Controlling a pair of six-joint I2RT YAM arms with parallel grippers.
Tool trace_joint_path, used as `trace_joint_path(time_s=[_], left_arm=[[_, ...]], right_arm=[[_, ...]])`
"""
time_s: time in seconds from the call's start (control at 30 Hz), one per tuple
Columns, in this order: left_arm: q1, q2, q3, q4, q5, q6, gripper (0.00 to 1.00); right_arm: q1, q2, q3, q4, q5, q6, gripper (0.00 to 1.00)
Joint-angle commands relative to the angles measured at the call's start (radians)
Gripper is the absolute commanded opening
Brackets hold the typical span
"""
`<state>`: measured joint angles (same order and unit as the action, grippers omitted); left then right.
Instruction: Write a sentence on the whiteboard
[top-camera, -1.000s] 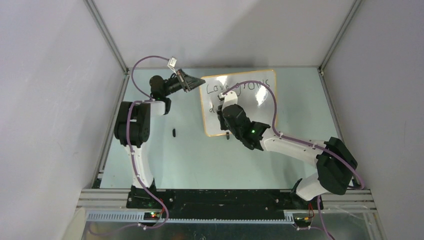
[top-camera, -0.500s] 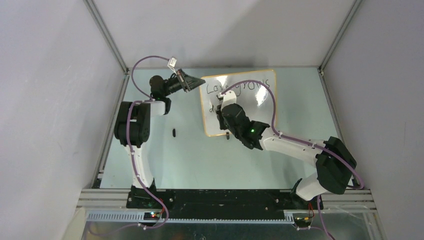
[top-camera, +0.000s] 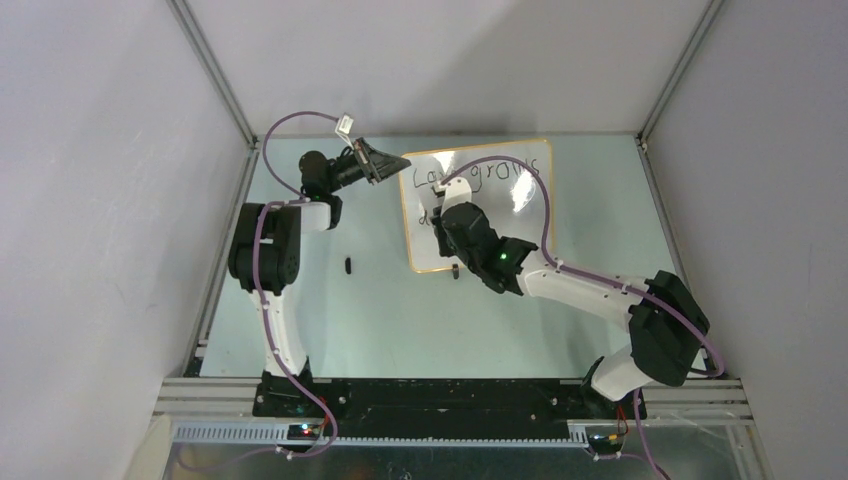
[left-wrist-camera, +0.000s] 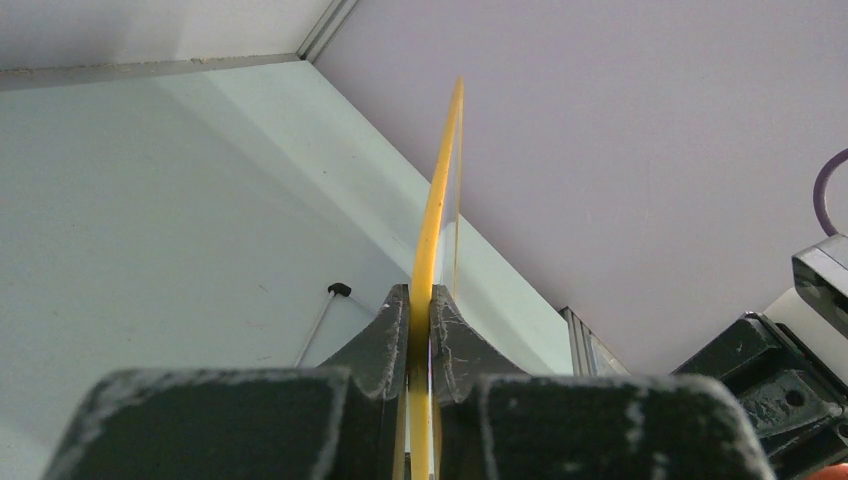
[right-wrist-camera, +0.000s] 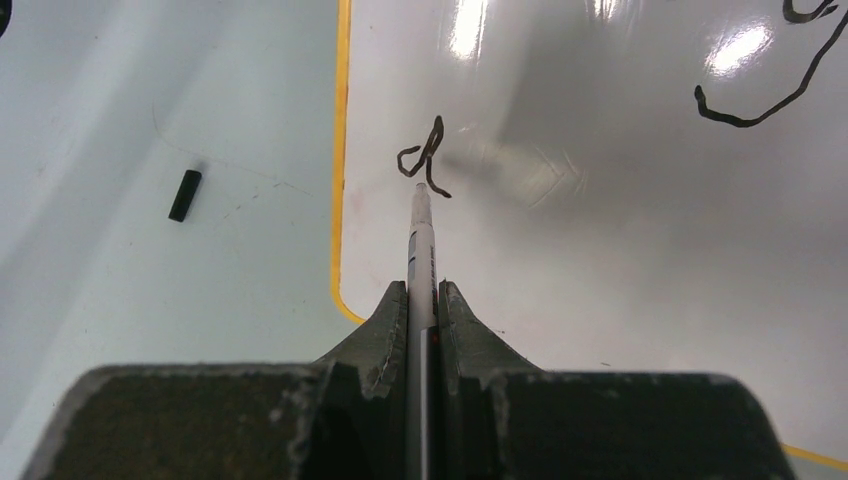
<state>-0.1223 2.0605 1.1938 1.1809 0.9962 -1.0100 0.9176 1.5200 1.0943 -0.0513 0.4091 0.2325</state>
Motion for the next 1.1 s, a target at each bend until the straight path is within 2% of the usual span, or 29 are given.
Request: trace_joint_path(time_s=[0.0, 0.57, 1.07], left_arm=[[-0.019, -0.046, -0.008, 0.012, 0.013, 0.027, 0.0], [-0.018, -0.047, -0.008, 0.011, 0.013, 0.027, 0.0], [-0.018, -0.044, -0.005, 0.01, 0.013, 0.025, 0.0]], right_arm=[[-0.01, 0.01, 0.05, -0.011, -0.001, -0.006, 0.0], [0.012, 0.039, 0.074, -0.033, 0.076, -0.008, 0.0], [0.012, 0.055, 0.09, -0.039, 0.065, -0.01, 0.0]])
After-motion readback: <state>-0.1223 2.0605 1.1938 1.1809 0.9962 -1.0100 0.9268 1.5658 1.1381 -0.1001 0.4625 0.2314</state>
